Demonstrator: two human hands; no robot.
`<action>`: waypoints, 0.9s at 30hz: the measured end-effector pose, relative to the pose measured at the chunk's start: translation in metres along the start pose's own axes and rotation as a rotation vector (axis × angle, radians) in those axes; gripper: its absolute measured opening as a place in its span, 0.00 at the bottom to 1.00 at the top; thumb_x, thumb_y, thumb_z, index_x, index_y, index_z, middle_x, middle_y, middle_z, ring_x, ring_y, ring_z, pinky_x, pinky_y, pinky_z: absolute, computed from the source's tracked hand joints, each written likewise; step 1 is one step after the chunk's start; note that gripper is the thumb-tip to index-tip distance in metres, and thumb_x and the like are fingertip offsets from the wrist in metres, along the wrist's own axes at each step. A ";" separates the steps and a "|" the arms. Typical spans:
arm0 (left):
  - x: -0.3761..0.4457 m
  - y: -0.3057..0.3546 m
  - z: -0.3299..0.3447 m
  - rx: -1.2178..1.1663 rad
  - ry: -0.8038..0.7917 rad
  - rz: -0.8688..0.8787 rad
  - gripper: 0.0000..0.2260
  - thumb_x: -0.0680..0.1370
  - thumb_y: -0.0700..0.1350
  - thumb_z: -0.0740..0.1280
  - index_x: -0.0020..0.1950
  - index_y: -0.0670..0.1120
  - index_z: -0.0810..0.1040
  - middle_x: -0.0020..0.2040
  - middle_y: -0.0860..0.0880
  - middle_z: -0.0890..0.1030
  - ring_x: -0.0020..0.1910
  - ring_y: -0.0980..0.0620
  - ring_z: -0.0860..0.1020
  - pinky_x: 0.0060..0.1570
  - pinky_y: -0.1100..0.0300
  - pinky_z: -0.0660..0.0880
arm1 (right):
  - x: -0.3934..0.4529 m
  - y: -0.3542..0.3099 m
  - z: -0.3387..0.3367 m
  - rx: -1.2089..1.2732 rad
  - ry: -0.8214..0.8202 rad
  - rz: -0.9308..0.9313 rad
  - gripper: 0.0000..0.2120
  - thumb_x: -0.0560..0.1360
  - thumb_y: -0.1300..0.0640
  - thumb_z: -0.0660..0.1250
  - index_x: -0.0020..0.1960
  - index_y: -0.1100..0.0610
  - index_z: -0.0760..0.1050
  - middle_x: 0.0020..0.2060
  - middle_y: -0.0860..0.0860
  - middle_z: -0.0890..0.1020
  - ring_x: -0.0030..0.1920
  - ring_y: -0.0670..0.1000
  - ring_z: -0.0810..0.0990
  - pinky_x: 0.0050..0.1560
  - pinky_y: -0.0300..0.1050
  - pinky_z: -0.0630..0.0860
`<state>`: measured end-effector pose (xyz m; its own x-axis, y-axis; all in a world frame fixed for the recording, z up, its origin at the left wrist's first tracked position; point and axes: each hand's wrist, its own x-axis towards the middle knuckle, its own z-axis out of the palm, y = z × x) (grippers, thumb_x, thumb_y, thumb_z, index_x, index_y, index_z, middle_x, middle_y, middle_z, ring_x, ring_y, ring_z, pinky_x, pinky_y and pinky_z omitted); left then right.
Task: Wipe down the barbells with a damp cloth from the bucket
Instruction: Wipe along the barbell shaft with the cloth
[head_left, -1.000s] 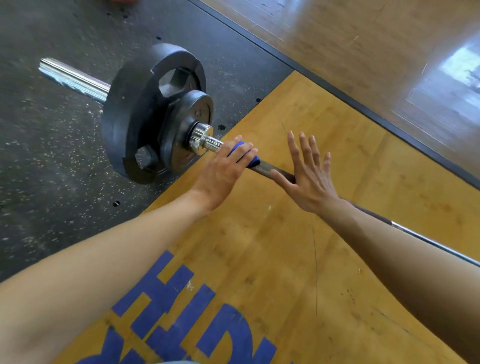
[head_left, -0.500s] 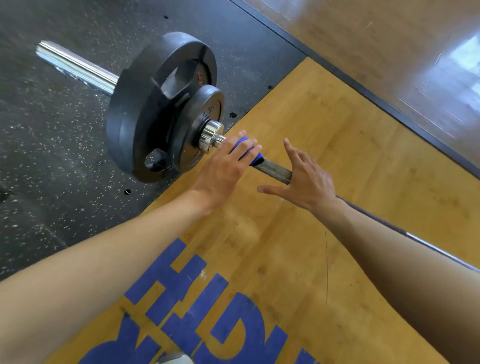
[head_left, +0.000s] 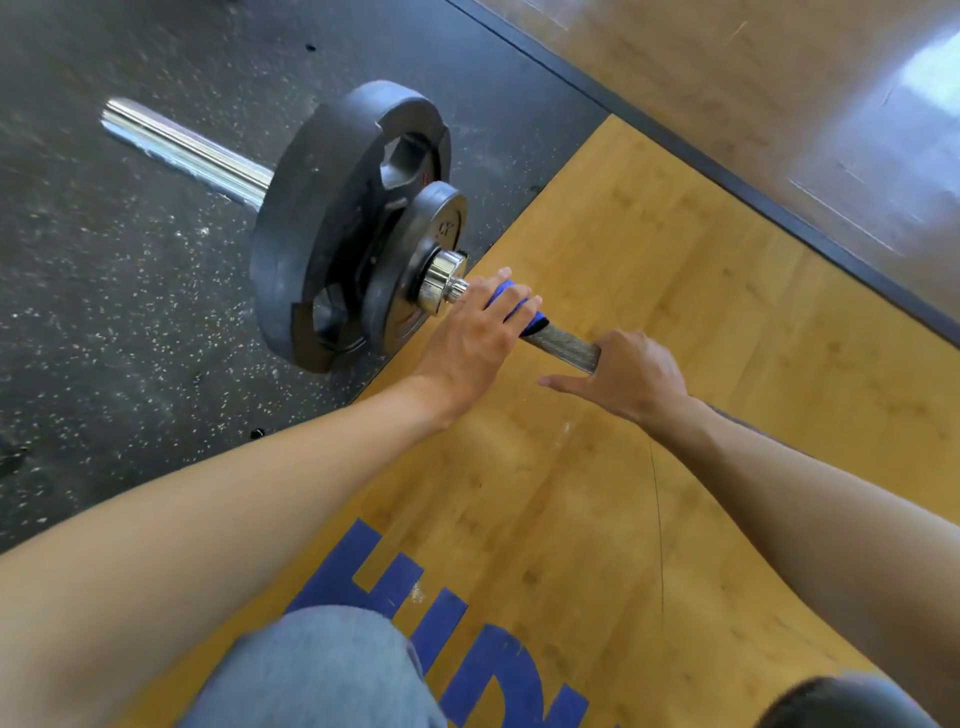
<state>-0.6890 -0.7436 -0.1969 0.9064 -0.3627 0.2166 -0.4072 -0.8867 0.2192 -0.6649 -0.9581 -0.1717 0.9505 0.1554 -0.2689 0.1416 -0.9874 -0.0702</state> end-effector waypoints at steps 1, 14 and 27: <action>0.005 -0.001 -0.001 0.004 -0.019 0.002 0.31 0.74 0.26 0.67 0.77 0.40 0.68 0.73 0.42 0.71 0.77 0.37 0.63 0.75 0.44 0.65 | 0.003 0.000 -0.004 0.004 -0.020 0.014 0.37 0.61 0.21 0.69 0.33 0.56 0.68 0.27 0.49 0.74 0.28 0.52 0.74 0.28 0.44 0.67; 0.072 -0.029 -0.005 0.105 0.045 0.114 0.31 0.61 0.27 0.78 0.62 0.43 0.82 0.58 0.46 0.82 0.61 0.41 0.81 0.62 0.53 0.76 | 0.055 0.017 -0.048 0.167 -0.319 0.074 0.37 0.57 0.23 0.74 0.36 0.57 0.67 0.29 0.49 0.71 0.29 0.52 0.68 0.31 0.47 0.64; 0.125 -0.056 0.025 0.008 0.108 0.160 0.23 0.75 0.28 0.60 0.70 0.39 0.77 0.66 0.43 0.79 0.69 0.39 0.75 0.68 0.49 0.74 | 0.106 0.048 -0.052 0.231 -0.124 -0.062 0.33 0.66 0.19 0.52 0.38 0.50 0.68 0.29 0.50 0.75 0.31 0.53 0.74 0.31 0.49 0.63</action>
<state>-0.5498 -0.7461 -0.2057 0.8124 -0.4671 0.3491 -0.5441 -0.8224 0.1660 -0.5436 -0.9907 -0.1538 0.8989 0.2322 -0.3716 0.1187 -0.9454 -0.3036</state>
